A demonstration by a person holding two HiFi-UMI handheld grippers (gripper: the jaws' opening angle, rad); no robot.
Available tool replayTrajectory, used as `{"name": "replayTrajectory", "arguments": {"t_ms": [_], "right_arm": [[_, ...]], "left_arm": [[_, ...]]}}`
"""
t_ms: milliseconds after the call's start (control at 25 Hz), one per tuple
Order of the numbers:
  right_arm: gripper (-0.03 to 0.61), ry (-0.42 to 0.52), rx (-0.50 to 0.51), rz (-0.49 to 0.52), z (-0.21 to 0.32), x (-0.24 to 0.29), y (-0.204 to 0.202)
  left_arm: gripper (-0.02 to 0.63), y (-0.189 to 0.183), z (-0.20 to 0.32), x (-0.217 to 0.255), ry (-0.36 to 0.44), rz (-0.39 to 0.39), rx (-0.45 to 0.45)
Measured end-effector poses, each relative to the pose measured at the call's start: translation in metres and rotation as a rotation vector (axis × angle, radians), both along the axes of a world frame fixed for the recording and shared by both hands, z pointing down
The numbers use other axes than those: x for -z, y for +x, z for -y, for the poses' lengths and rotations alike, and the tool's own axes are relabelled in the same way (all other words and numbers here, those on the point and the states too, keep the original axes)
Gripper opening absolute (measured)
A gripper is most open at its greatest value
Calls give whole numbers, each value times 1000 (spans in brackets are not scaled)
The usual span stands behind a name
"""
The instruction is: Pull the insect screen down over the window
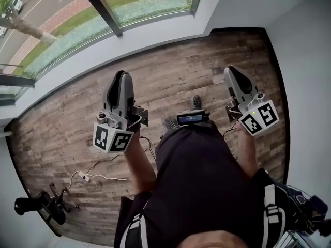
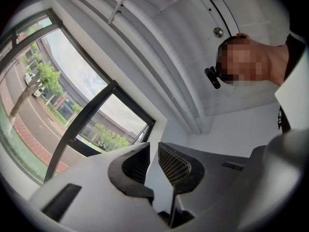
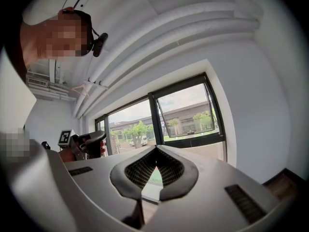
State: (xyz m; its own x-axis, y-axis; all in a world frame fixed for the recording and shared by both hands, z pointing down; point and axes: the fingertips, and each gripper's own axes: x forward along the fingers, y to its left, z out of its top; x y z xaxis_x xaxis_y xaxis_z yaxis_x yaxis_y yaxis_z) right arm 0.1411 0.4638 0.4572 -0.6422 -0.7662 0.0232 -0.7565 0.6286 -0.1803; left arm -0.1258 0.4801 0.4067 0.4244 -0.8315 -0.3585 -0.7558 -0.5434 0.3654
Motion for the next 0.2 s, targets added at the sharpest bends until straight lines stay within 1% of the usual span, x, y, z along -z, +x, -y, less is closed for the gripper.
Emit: {"name": "replayTrajectory", "arguments": {"t_ms": [200], "right_arm": [[9, 5, 21, -11, -9, -4, -15]], "left_arm": [[46, -3, -6, -7, 0, 15, -3]]}}
